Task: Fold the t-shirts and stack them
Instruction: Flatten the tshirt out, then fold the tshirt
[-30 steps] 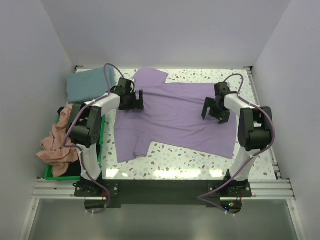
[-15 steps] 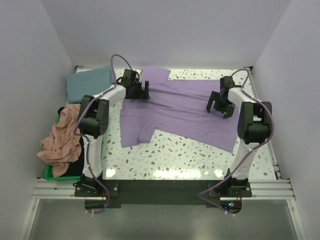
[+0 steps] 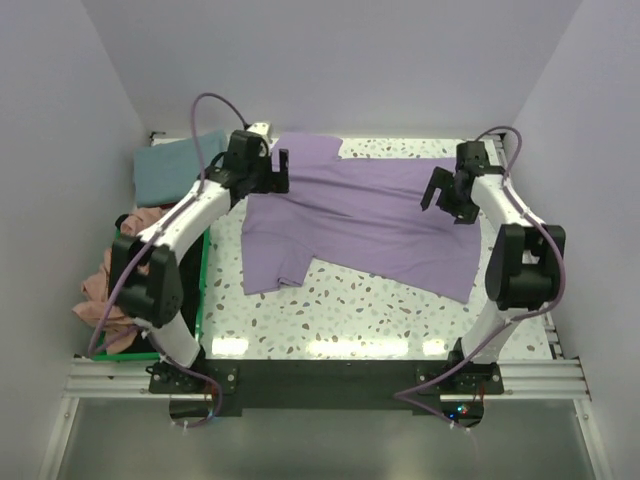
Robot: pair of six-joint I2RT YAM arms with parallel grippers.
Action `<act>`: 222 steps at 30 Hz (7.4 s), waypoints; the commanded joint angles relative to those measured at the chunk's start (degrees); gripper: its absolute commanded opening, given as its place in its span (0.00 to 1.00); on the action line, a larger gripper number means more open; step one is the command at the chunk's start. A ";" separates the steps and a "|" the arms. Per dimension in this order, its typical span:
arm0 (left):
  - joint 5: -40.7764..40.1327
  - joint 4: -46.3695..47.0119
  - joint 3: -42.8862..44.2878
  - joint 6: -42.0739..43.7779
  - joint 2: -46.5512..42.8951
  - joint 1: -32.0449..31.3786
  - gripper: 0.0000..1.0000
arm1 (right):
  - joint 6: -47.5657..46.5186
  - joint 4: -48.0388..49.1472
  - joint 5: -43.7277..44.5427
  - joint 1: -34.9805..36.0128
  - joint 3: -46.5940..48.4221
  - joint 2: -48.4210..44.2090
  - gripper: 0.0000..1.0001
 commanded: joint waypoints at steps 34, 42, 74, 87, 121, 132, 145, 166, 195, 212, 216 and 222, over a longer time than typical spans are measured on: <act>-4.35 -5.40 -46.37 -13.04 -30.99 -2.40 0.47 | -0.31 -3.84 -3.50 0.04 -14.50 -23.42 0.96; -3.12 -2.59 -47.87 -13.21 -28.88 -2.40 0.42 | -0.49 -4.45 -3.41 0.04 -14.85 -25.00 0.96; -6.29 -13.40 -35.56 -8.65 -29.76 2.34 0.00 | 1.18 1.87 -2.09 -0.04 -29.09 -20.53 0.96; -1.98 -10.23 -34.77 -3.81 -28.18 12.89 0.00 | 2.94 5.21 -3.06 1.27 -30.32 -13.23 0.94; 5.32 -0.48 -31.87 2.52 -19.92 21.05 0.00 | 8.04 -10.86 6.79 -2.05 -25.22 -25.80 0.94; 8.57 2.25 -33.28 2.87 -19.56 24.49 0.00 | 11.29 -11.05 7.31 -6.02 -33.40 -22.10 0.65; 10.42 2.87 -33.45 2.69 -19.12 24.93 0.00 | 12.69 -10.44 7.94 -6.02 -37.08 -24.83 0.51; 10.94 3.22 -33.72 2.78 -18.60 24.93 0.00 | 15.68 0.82 4.06 -6.02 -42.01 -21.14 0.20; 20.44 -15.67 -36.79 -9.43 -45.57 24.85 0.00 | 5.05 -33.62 0.99 -6.02 -25.49 -39.59 0.00; 19.47 -39.32 -37.23 -14.80 -66.32 24.85 0.00 | 5.22 -38.73 0.29 -5.49 -24.87 -45.13 0.00; 19.90 -35.65 -38.99 -14.27 -63.88 24.85 0.00 | 5.22 -37.16 -0.24 -5.49 -25.58 -44.61 0.00; 22.01 -27.29 -38.12 -13.57 -55.88 24.85 0.00 | 5.13 -32.86 -1.47 -5.49 -27.33 -40.74 0.00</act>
